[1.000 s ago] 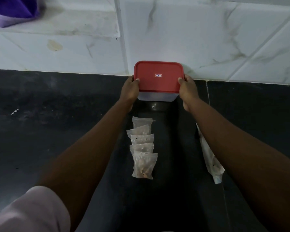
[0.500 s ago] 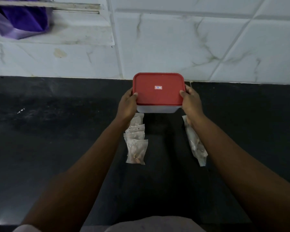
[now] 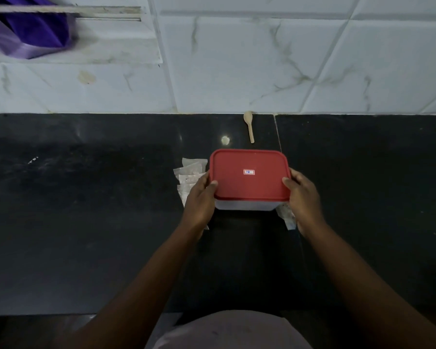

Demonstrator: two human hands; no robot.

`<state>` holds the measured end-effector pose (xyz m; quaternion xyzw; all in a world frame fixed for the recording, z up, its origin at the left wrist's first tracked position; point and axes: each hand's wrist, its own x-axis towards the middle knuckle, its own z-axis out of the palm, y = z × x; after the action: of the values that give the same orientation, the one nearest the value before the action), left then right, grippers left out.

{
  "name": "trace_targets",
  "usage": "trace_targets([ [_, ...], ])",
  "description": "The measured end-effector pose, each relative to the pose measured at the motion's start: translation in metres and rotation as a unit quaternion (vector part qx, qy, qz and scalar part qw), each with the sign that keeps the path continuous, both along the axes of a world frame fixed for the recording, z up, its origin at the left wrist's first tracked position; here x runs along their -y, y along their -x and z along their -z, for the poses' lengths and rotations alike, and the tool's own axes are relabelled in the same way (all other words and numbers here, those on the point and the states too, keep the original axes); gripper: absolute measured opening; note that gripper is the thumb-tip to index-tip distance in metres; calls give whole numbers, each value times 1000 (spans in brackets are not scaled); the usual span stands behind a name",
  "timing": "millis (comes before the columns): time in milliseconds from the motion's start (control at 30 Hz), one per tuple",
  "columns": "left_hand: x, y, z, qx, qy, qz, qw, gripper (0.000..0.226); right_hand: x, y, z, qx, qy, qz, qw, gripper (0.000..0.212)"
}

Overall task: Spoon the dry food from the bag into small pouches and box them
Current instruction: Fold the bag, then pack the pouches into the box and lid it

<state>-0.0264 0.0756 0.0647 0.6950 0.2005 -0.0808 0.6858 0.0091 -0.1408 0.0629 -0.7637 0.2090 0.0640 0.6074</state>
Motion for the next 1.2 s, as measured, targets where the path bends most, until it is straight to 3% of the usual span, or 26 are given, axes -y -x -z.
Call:
trace_targets([
  [500,5,33,48,-21,3,0,1000,47,8,37,20,-4,31,-34,999,45],
  [633,5,41,44,7,2,-3,1000,46,7,43,16,32,101,-39,994,48],
  [700,5,47,42,24,17,0,1000,49,3,49,15,121,192,-45,973,50],
  [767,5,55,44,39,10,16,999,67,-6,55,15,210,268,-106,934,50],
  [833,7,62,51,66,-23,37,997,81,-20,60,14,251,307,-185,899,51],
  [900,10,66,59,106,-50,45,992,76,-37,64,14,276,356,-243,859,54],
  [967,13,67,60,143,-65,40,987,67,-52,64,17,282,377,-285,835,61],
  [1067,18,65,56,196,-94,31,975,56,-69,60,24,253,382,-328,826,74],
  [1200,16,66,56,205,-114,36,972,57,-77,58,30,224,414,-352,809,76],
])
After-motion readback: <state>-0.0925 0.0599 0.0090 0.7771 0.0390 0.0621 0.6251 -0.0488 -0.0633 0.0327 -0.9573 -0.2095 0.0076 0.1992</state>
